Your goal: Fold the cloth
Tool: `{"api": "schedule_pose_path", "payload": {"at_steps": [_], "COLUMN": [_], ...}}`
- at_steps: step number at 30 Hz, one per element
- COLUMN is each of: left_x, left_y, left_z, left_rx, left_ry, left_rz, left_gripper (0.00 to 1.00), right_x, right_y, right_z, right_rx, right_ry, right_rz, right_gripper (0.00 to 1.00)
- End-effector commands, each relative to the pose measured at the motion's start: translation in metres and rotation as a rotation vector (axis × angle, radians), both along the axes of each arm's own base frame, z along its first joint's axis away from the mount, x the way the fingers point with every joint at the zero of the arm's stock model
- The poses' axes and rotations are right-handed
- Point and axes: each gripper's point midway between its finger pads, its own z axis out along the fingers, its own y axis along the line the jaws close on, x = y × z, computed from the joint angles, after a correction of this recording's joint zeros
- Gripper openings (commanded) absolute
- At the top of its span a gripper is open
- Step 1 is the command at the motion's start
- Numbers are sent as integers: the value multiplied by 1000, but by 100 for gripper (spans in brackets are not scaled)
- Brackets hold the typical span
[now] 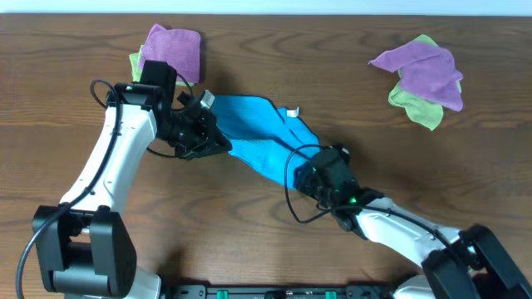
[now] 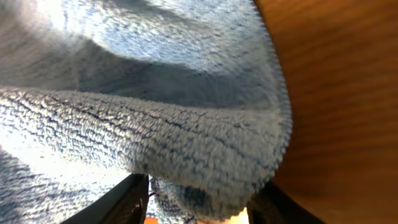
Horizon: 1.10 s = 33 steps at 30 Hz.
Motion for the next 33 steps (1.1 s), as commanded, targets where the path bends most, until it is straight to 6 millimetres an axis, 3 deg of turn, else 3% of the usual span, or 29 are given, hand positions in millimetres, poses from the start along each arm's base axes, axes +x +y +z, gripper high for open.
{"api": "schedule_pose_path", "payload": {"at_steps": [1, 3, 6, 7, 12, 17, 27, 31, 33], "left_x": [3, 3, 3, 3, 4, 11, 40, 49, 56], "left_y": [0, 0, 0, 0, 0, 0, -4, -4, -5], "left_z": [7, 7, 7, 7, 8, 22, 97, 134, 150], "left_rx": [0, 0, 0, 0, -1, -9, -49, -75, -91], "left_ry": [-42, -43, -46, -46, -49, -65, -208, -276, -311], "left_rz": [-17, -18, -21, -21, -21, 10, 107, 154, 180], "left_gripper": [6, 6, 6, 6, 6, 6, 6, 6, 6], "right_x": [-2, -1, 1, 2, 12, 14, 5, 14, 23], "right_y": [-2, -1, 1, 1, 3, -8, -42, -46, -49], "right_z": [-11, -12, -14, -14, 3, 62, 208, 245, 254], "right_rx": [-19, -17, -15, -16, -12, 5, -5, -55, -85], "right_ry": [22, 20, 15, 10, -65, -191, -510, -584, -596], "right_rz": [-15, -13, -14, -15, 23, 40, 53, 76, 78], "right_gripper": [49, 38, 7, 1, 1, 1, 1, 1, 1]}}
